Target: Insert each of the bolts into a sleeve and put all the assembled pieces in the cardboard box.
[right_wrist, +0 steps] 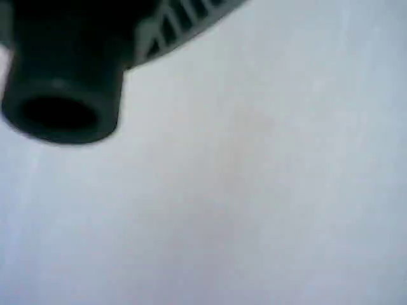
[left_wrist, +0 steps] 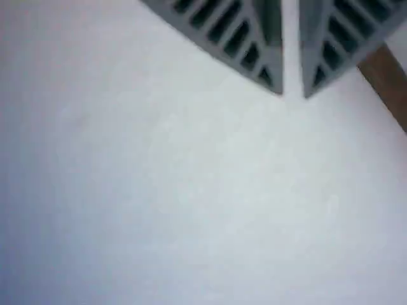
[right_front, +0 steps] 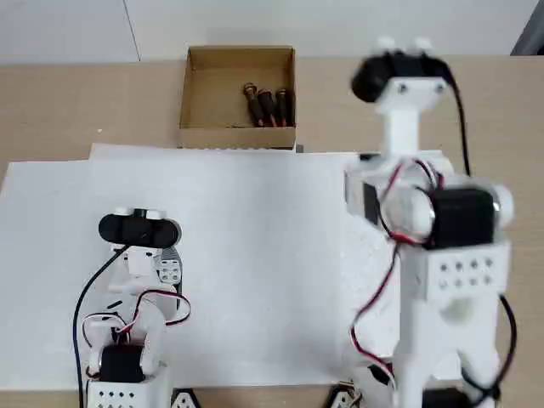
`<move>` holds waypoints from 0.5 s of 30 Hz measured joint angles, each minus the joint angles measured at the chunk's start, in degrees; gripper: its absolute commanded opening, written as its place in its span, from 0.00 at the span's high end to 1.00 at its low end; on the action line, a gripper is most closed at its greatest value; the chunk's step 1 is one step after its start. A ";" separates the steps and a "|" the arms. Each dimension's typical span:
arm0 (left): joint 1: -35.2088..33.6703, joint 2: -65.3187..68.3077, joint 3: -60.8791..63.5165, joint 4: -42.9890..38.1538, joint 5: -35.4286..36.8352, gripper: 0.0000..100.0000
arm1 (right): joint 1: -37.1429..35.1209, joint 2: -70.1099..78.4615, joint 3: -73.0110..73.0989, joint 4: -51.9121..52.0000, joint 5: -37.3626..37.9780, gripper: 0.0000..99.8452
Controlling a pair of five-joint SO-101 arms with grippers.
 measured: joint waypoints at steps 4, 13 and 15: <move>0.00 0.00 -1.93 0.09 0.00 0.99 | 2.55 -7.91 10.90 -0.88 -2.55 1.00; 0.00 3.16 -24.79 12.66 0.00 0.99 | 4.13 -32.62 40.97 -11.25 -3.16 1.00; 0.00 7.74 -30.68 14.77 0.00 0.99 | 3.96 -38.59 47.03 -12.75 -3.16 1.00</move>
